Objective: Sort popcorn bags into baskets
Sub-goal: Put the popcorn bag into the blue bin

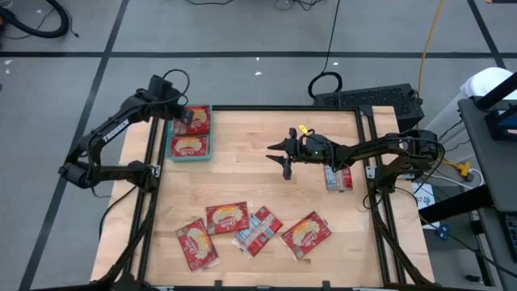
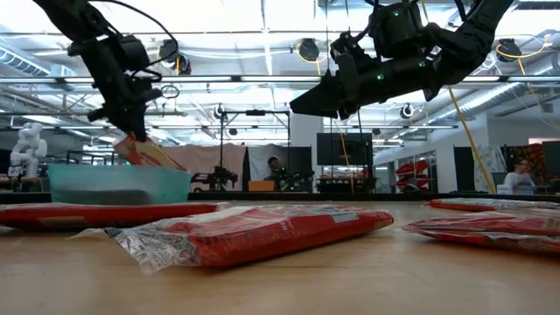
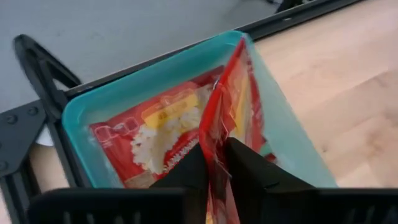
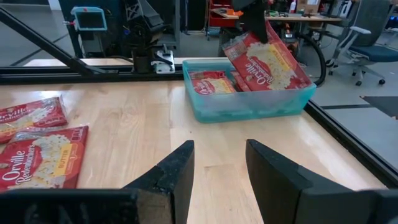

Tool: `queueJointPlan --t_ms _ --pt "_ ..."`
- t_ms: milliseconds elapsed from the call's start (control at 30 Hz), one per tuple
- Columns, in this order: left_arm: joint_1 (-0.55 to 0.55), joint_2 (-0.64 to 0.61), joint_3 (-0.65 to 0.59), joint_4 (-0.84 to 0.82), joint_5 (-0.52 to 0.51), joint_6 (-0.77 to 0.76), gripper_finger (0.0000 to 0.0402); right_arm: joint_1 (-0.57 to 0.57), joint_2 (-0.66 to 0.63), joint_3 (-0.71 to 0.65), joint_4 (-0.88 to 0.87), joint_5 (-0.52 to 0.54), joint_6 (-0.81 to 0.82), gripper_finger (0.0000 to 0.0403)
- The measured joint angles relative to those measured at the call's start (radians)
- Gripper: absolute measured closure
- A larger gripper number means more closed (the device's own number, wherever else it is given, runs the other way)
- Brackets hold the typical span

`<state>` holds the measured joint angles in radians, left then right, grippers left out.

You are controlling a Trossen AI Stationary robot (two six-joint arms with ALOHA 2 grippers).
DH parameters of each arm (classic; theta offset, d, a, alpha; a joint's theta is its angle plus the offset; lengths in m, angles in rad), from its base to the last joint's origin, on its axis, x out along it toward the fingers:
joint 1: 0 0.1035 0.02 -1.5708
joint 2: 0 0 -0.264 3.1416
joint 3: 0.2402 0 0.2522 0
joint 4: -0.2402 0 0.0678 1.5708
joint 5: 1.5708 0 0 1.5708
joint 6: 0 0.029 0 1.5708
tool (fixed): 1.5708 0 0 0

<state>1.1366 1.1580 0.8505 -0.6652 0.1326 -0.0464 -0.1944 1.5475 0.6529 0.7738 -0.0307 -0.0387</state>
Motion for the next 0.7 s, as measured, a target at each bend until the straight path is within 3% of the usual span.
queueJointPlan --t_ms 333,700 --pt "-0.042 0.014 0.000 0.043 -0.129 0.020 0.0291 0.000 0.000 0.000 0.000 0.000 -0.008 0.0264" --pt "-0.074 0.014 0.000 0.169 -0.306 0.126 0.0206 0.000 0.000 0.000 0.007 0.000 -0.011 0.0264"
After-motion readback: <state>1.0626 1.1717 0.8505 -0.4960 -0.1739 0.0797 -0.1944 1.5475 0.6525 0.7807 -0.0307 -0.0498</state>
